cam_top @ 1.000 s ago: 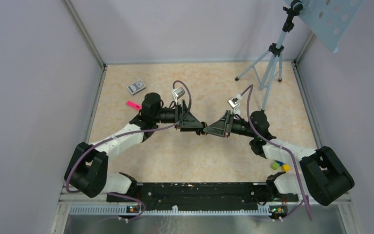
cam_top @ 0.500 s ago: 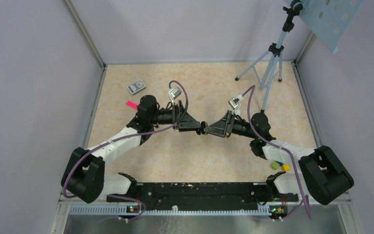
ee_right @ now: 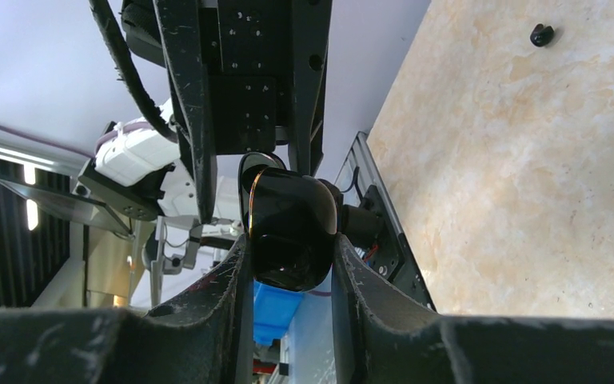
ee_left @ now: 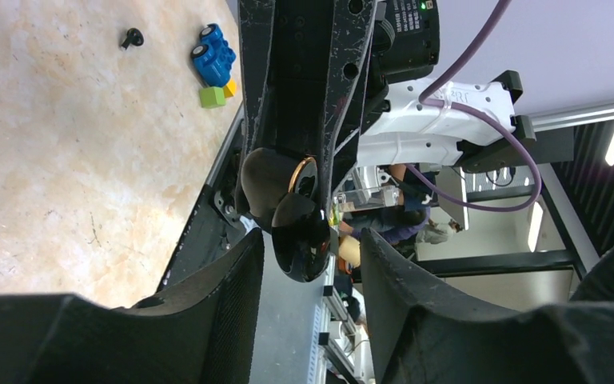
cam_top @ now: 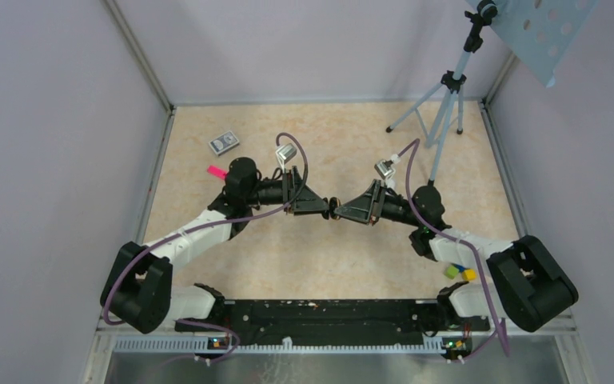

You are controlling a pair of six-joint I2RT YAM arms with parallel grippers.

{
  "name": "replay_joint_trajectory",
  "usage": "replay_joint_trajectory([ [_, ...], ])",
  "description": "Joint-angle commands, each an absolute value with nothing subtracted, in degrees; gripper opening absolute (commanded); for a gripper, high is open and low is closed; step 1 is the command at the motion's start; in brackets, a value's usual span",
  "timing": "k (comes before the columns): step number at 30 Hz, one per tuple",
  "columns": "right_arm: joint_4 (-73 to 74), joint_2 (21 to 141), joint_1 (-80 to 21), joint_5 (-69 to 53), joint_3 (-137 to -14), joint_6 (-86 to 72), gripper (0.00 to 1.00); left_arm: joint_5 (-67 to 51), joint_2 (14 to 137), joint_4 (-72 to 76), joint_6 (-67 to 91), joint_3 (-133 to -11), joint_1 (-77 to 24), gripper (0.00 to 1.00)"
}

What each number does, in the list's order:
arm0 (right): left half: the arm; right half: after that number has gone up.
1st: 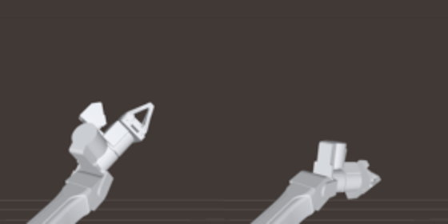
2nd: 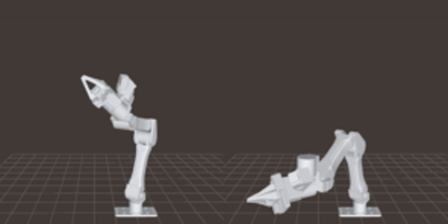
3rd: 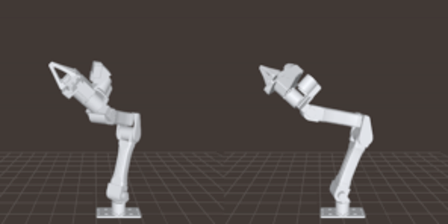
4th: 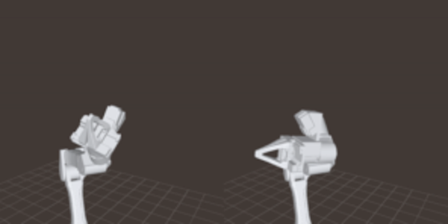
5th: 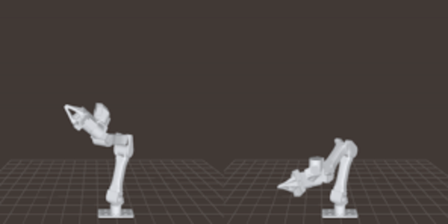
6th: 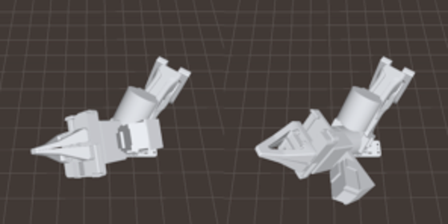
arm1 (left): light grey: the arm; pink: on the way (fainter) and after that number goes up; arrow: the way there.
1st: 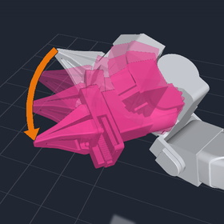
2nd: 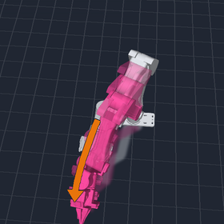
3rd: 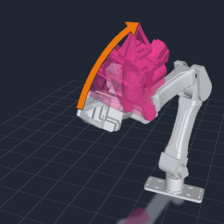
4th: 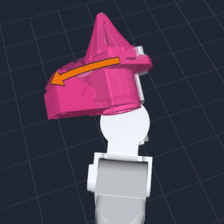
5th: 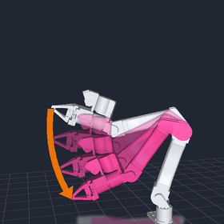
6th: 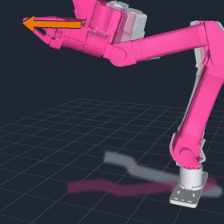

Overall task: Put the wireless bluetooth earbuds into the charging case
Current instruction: Pass from the left arm to the right, then pick up the right earbud from the center of the board.

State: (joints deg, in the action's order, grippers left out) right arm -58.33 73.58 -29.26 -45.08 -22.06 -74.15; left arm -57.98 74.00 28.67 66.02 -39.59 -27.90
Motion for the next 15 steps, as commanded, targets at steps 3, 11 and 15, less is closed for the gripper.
replay_joint_trajectory([
  [3,-64.55,74.36,-29.71,-45.61,-22.08,-75.23,0.0,-57.23,72.28,33.09,66.18,-38.48,-27.82,0.49],
  [11,-68.3,75.72,-29.76,-45.88,-21.5,-77.17,0.0,-57.47,72.49,34.07,66.87,-38.45,-27.83,0.41],
  [15,-68.11,75.71,-29.72,-45.86,-21.3,-77.16,0.0,-56.91,72.56,34.46,67.44,-38.48,-27.85,0.39],
])
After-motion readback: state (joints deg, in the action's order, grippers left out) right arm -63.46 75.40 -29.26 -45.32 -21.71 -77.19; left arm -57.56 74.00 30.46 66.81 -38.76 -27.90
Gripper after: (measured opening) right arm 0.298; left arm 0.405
